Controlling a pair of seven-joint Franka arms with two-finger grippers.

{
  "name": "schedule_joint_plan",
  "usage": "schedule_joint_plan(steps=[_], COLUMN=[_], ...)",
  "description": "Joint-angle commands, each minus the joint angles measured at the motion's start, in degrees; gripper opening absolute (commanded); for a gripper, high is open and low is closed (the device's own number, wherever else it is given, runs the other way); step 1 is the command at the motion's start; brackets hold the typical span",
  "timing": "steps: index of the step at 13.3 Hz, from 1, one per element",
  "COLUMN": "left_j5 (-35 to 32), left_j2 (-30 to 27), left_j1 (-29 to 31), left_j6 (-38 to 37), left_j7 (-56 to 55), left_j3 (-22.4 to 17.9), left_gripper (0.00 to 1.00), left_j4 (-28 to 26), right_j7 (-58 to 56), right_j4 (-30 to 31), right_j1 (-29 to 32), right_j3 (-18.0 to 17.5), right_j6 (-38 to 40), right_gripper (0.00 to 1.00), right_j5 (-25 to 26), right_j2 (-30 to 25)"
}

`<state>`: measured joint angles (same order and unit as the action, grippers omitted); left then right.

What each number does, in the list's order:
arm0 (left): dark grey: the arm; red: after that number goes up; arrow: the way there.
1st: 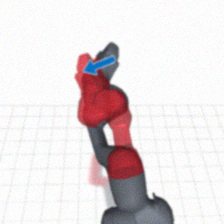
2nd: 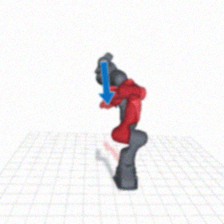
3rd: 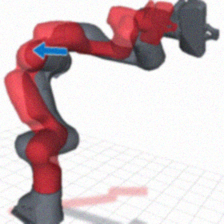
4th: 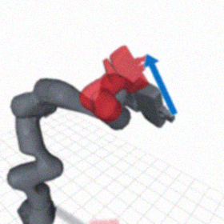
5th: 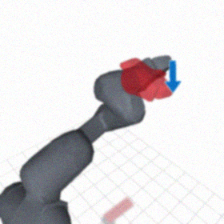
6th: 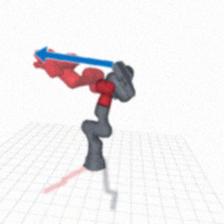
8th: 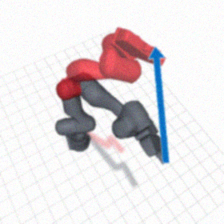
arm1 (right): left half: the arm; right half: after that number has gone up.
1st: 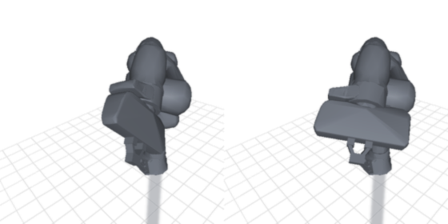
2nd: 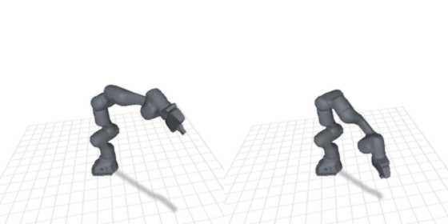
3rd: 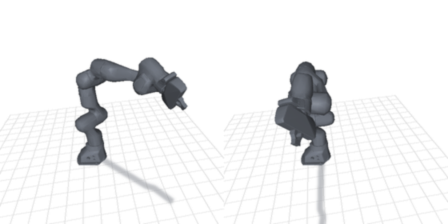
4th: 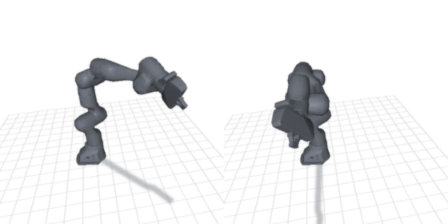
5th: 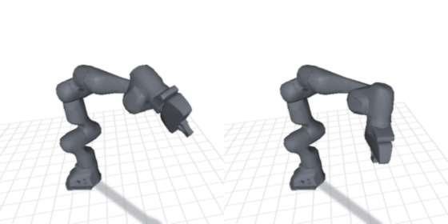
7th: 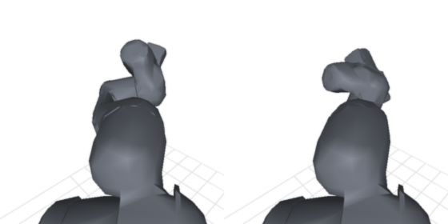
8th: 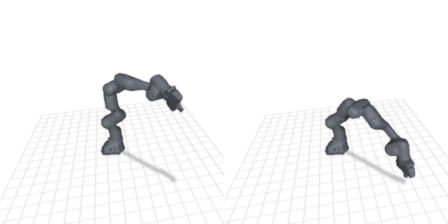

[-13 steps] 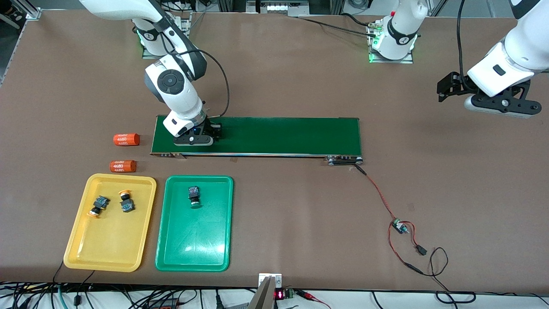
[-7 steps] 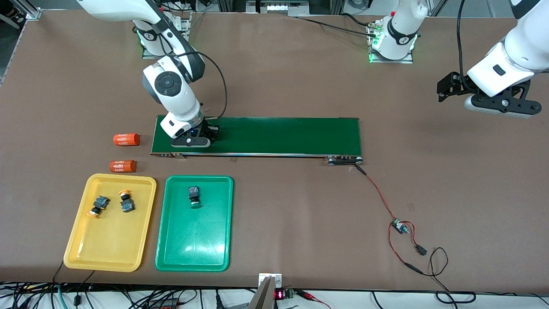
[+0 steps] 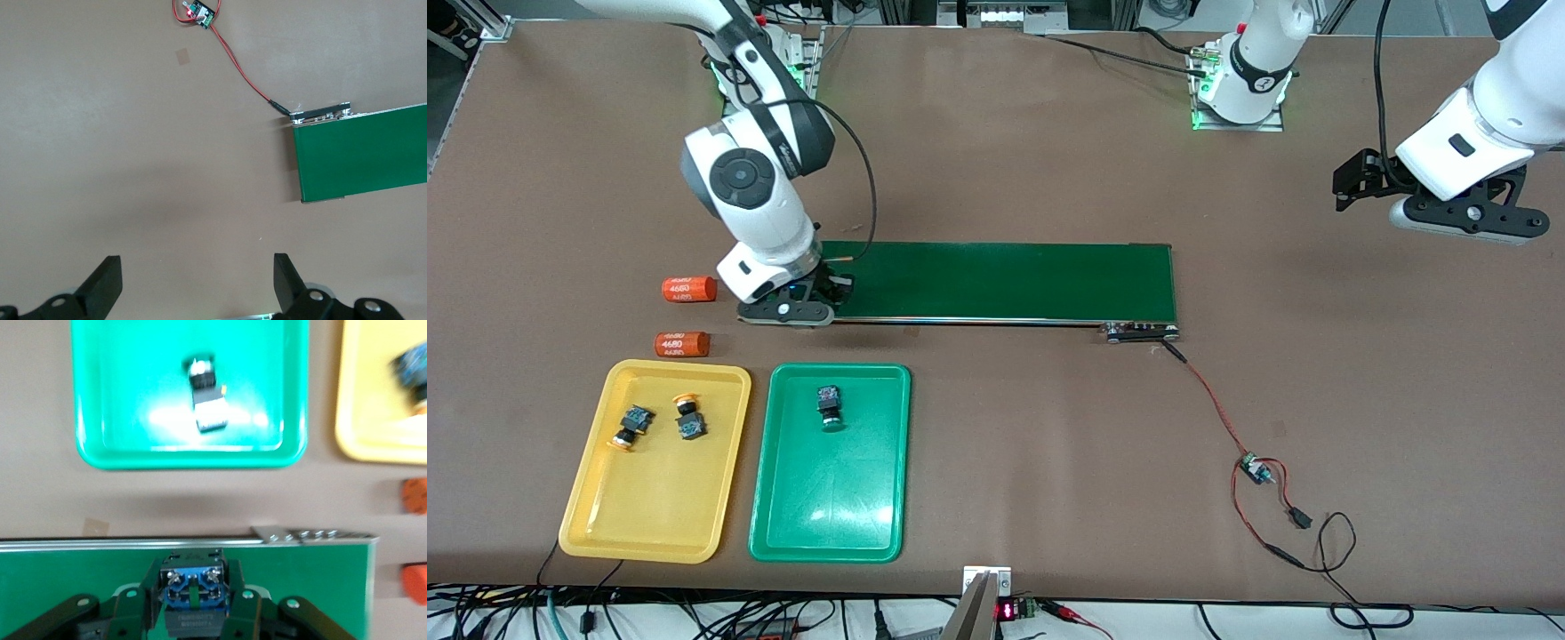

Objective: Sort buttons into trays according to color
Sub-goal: 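Lift and carry the green button over the green tray with the right gripper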

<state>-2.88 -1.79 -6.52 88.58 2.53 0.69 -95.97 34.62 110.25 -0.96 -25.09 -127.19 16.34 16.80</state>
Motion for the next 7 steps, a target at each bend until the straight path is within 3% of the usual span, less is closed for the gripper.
schedule_joint_plan(steps=[1, 7], left_j5=[0.8, 0.8], left_j2=[0.6, 0.6], left_j1=[0.2, 0.1], left_j6=[-1.4, -1.5], left_j7=[0.0, 0.1], left_j3=[-0.1, -0.1], left_gripper=[1.0, 1.0], left_j4=[1.7, 1.7], right_j7=[-4.6, -15.3], right_j4=[-9.4, -25.2], right_j1=[0.4, 0.4], right_j3=[-0.2, 3.5], right_j6=[4.9, 4.1], right_gripper=[0.03, 0.03], right_j5=[-0.1, 0.1], right_j2=[1.9, 16.9])
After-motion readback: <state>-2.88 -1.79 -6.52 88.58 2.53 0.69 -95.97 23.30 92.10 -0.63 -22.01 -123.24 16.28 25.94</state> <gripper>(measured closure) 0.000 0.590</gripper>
